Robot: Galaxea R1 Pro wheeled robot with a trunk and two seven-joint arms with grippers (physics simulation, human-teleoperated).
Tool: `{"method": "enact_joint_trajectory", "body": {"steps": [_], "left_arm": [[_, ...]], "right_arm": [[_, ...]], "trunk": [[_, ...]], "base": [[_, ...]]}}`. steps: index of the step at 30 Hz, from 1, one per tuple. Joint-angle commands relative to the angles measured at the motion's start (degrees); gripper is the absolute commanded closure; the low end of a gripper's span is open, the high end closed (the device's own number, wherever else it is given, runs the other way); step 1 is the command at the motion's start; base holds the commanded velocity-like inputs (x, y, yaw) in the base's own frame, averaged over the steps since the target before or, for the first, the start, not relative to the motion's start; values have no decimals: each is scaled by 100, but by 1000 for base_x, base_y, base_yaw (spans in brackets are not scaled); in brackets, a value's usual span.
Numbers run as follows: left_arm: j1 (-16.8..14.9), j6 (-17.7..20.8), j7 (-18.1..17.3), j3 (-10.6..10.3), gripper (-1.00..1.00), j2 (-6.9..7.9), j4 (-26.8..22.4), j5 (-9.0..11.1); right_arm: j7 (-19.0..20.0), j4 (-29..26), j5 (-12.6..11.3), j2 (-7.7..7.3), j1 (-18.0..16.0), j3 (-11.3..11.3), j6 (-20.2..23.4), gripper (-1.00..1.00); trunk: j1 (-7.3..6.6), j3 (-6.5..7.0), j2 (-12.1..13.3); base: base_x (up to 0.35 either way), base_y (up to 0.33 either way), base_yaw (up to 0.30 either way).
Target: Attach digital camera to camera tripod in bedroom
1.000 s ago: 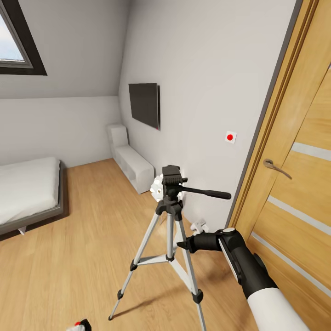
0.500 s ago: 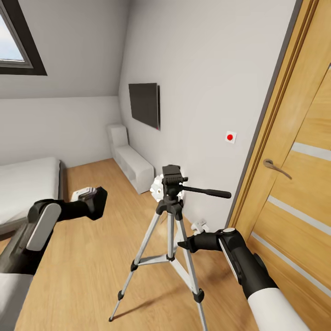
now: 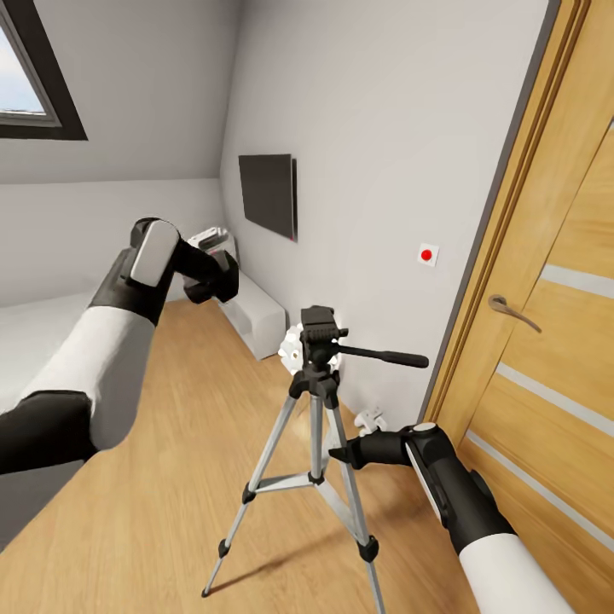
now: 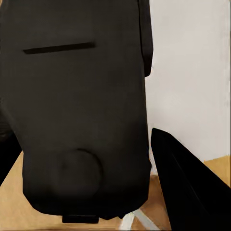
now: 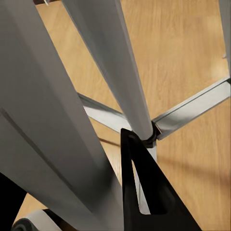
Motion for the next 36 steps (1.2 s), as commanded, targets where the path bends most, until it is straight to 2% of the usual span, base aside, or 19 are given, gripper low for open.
{"method": "enact_joint_trajectory", "body": {"steps": [1, 2, 3, 5, 9, 12, 16, 27, 36], "left_arm": [[-462, 20, 226, -7, 100, -267, 411, -11], [-667, 17, 288, -6, 100, -376, 599, -14], [-1198, 13, 401, -1, 100, -610, 1036, -6], [-1549, 22, 454, 3, 100, -749, 1257, 12], [-1804, 50, 502, 6, 100, -872, 1279, 39], [-1888, 67, 520, -17, 100, -971, 1219, 54], [-1923, 73, 527, -176, 100, -971, 1266, 78], [-1822, -9, 579, -227, 100, -971, 1321, 50], [-1719, -6, 636, -277, 100, -971, 1352, 109]], "right_arm": [[52, 57, 77, 4, -1, -7, 21, 100], [51, 72, 79, 5, -1, -7, 20, 100], [49, 100, 82, 5, -1, -6, 19, 100], [48, 114, 85, 6, -1, -4, 19, 100], [48, 123, 91, 6, 0, -5, 13, 100], [47, 122, 90, 5, 0, -7, 11, 100], [47, 121, 88, -2, 0, -8, 9, 100], [47, 121, 85, 1, 0, -8, 9, 100], [47, 121, 87, 5, 0, -4, 9, 100]], "trunk": [[5, -16, -9], [5, -16, -9], [5, -16, -9], [5, -16, -9], [5, -16, -9], [5, -16, -9], [5, -16, -9], [5, -16, -9], [5, -16, -9]], "base": [[0, 0, 0], [0, 0, 0], [0, 0, 0], [0, 0, 0], [0, 0, 0], [0, 0, 0], [0, 0, 0], [-13, -6, 0], [0, 0, 0]]}}
